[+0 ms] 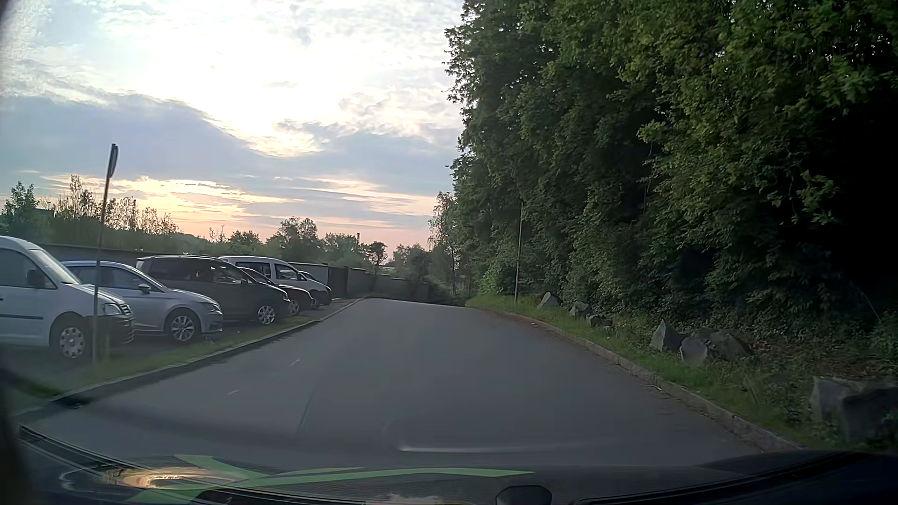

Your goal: Follow the waypoints while adhering to traffic rules and regulations

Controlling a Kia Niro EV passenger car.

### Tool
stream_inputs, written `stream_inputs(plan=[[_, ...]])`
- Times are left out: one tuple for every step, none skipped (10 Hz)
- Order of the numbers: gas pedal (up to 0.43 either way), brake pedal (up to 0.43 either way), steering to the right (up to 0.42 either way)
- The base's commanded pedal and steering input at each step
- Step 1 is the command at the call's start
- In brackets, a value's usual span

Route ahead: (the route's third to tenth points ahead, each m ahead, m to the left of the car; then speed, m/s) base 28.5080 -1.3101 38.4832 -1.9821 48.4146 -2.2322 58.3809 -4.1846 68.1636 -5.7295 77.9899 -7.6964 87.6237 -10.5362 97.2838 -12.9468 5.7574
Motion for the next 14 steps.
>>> stream_inputs(plan=[[0.079, 0.0, -0.007], [0.079, 0.0, -0.008], [0.087, 0.0, -0.008], [0.087, 0.0, -0.007], [0.087, 0.0, -0.008], [0.098, 0.0, -0.009], [0.098, 0.0, -0.011], [0.098, 0.0, -0.011], [0.098, 0.0, -0.011], [0.098, 0.0, -0.011], [0.098, 0.0, -0.012], [0.098, 0.0, -0.013], [0.098, 0.0, -0.015], [0.098, 0.0, -0.018]])
